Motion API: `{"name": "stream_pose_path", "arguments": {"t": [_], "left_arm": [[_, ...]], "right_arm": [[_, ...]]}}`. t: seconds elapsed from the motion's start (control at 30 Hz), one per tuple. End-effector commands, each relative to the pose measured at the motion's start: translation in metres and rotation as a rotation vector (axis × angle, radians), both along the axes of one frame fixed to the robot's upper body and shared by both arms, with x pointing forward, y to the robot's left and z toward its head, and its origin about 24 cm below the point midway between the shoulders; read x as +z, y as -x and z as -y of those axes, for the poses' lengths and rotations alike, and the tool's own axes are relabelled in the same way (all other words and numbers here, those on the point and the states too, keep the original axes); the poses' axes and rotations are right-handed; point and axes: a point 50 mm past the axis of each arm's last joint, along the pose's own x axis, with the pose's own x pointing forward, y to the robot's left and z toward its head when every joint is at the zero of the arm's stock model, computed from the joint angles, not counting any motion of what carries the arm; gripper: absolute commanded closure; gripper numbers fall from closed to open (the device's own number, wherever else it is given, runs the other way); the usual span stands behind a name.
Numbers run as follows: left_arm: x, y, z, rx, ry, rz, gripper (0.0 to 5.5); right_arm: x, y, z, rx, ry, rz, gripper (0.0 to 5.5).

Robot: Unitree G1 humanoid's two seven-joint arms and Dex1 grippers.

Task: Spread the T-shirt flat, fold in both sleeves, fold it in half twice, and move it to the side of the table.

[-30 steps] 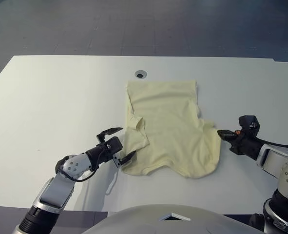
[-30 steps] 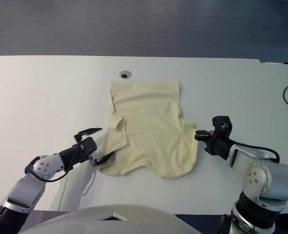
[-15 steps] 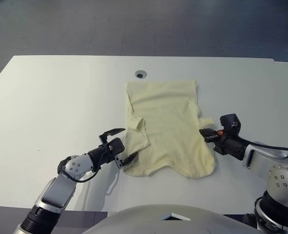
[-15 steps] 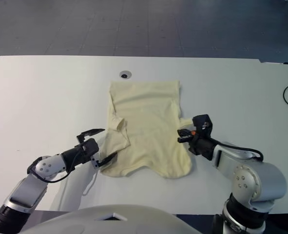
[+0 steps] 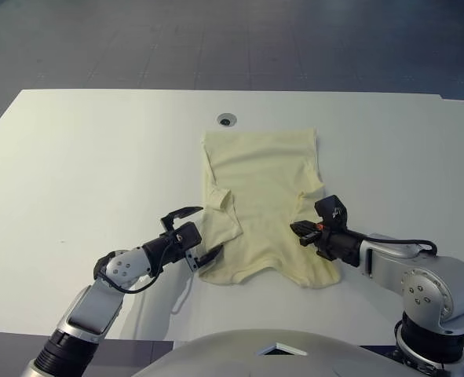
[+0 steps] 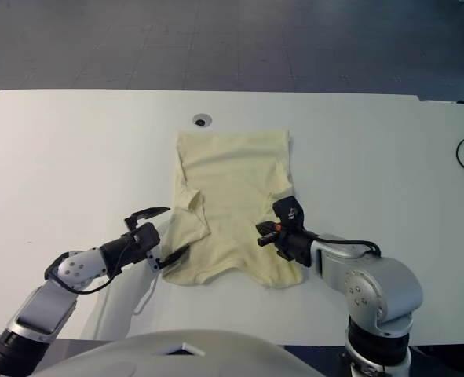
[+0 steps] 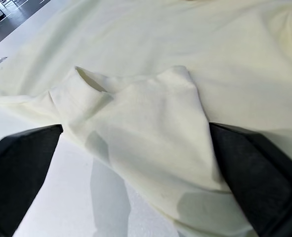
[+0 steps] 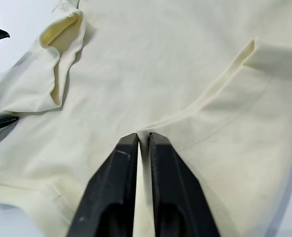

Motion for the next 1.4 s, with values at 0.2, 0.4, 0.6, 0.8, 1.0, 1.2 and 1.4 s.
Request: {"name": "stream_pose_path", "arguments": {"t": [0.2, 0.4, 0.6, 0.8, 1.0, 1.2, 1.4], "left_arm": [[0.012, 0.000, 0.001, -0.031, 0.071, 0.022, 0.10], [0.055, -0.013, -0.010, -0.037, 0.200, 0.202, 0.10], [0.071, -0.013, -0.032, -0.053, 0.199, 0.296, 0.10], [0.056, 0.000, -0.052, -0.154, 0.023, 0.326, 0.10], [0.041, 0.012, -0.067, -0.311, -0.153, 0.338, 0.10], [0.026, 0.020, -0.071, -0.459, -0.279, 0.344, 0.10], [0.007, 0.023, -0.065, -0.534, -0.306, 0.337, 0.10]], "right_arm": [[0.034, 0.002, 0.012, 0.037, -0.014, 0.186, 3.44], [0.055, 0.000, 0.032, 0.060, 0.022, 0.269, 2.43], [0.064, 0.002, 0.048, 0.352, 0.306, 0.525, 1.49], [0.046, 0.018, 0.078, 0.701, 0.591, 0.496, 0.32], [0.031, 0.031, 0.085, 0.962, 0.702, 0.482, 0.12], [0.018, 0.030, 0.087, 1.081, 0.811, 0.511, 0.12], [0.008, 0.025, 0.083, 1.109, 0.846, 0.544, 0.12]]}}
